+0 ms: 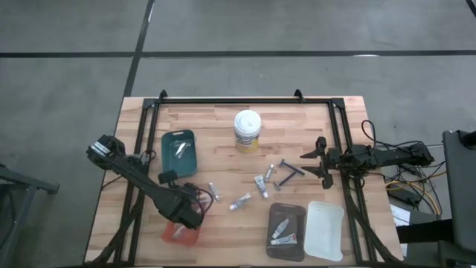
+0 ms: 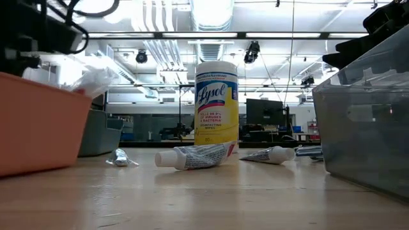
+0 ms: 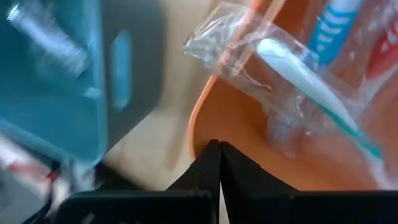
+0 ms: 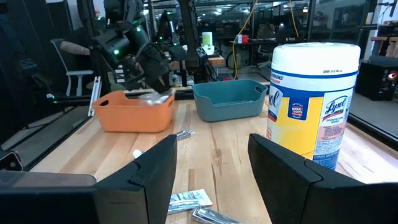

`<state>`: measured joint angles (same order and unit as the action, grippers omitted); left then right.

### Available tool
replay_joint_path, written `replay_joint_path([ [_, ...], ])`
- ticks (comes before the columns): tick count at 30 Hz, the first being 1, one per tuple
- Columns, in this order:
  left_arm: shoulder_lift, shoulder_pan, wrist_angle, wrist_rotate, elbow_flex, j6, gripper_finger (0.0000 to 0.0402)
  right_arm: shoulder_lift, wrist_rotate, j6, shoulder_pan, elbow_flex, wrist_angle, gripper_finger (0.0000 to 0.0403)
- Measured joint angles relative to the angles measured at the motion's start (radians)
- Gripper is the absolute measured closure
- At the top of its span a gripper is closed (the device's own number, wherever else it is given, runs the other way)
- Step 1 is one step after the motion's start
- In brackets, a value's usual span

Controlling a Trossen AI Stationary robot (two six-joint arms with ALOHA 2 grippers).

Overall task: Pick & Place Travel size toiletries
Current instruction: Adjust the orange bin, then put the silver nail cutter into the blue bin

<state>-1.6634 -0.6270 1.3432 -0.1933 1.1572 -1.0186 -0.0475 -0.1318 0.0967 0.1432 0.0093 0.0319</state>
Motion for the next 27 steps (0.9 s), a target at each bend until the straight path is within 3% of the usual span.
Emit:
replay_joint_path([
  [7,0.055,0.0,0.033,0.012,-0.001,0.032,0.0399,0.0,0.0,0.0,0.0,0.0,0.0,0.0206],
  [15,0.2,0.0,-0.162,-0.134,-0.001,0.077,0.0394,0.0,0.0,0.0,0.0,0.0,0.0,0.0207],
  [19,0.226,0.007,-0.397,-0.232,0.0,0.268,0.0396,0.0,0.0,0.0,0.0,0.0,0.0,0.0207],
  [23,0.206,0.041,-0.645,-0.236,0.0,0.53,0.039,0.0,0.0,0.0,0.0,0.0,0.0,0.0207],
  [27,0.178,0.113,-0.758,-0.177,0.0,0.625,0.0368,0.0,0.0,0.0,0.0,0.0,0.0,0.0207],
])
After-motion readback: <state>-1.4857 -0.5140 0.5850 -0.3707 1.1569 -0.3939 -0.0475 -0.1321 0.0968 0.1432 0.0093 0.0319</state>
